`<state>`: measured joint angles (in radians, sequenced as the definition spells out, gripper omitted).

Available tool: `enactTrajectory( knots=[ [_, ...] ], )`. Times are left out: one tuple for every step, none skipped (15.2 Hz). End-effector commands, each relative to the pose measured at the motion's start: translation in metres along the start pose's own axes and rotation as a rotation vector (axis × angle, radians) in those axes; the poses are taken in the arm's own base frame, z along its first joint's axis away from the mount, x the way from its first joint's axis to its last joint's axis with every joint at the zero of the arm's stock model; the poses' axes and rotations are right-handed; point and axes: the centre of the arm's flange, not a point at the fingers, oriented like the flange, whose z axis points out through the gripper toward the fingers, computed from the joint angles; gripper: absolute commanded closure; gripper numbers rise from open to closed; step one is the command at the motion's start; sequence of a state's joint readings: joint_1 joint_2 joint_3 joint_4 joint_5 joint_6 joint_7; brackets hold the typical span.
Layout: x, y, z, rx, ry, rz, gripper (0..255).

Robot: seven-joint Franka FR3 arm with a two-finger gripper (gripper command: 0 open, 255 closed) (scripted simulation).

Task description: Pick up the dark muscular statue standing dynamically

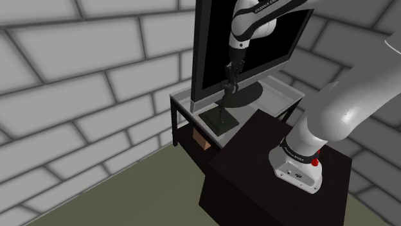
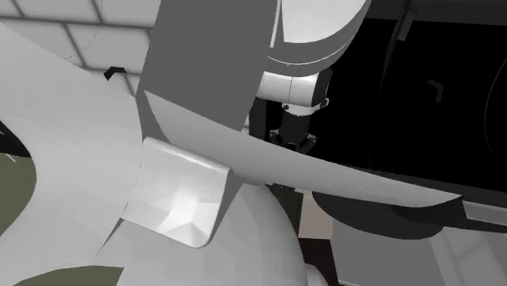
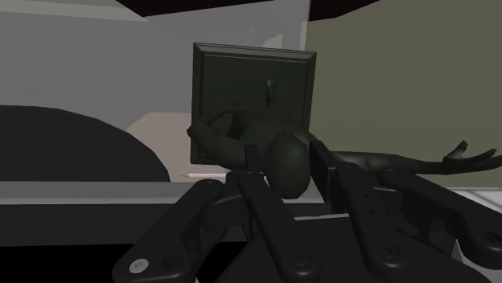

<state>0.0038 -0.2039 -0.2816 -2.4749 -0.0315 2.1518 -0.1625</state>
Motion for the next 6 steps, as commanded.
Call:
enactTrajectory(
  knots=[
    [-0.001, -0.001, -0.011, 0.0, 0.001, 0.0, 255],
    [-0.001, -0.001, -0.016, 0.0, 0.001, 0.0, 255],
    [-0.002, -0.001, -0.021, 0.0, 0.001, 0.0, 255],
    [-0.003, -0.001, -0.027, 0.0, 0.001, 0.0, 255],
    [-0.003, -0.001, -0.027, 0.0, 0.001, 0.0, 255],
    [-0.003, -0.001, -0.027, 0.0, 0.001, 0.0, 255]
  ],
)
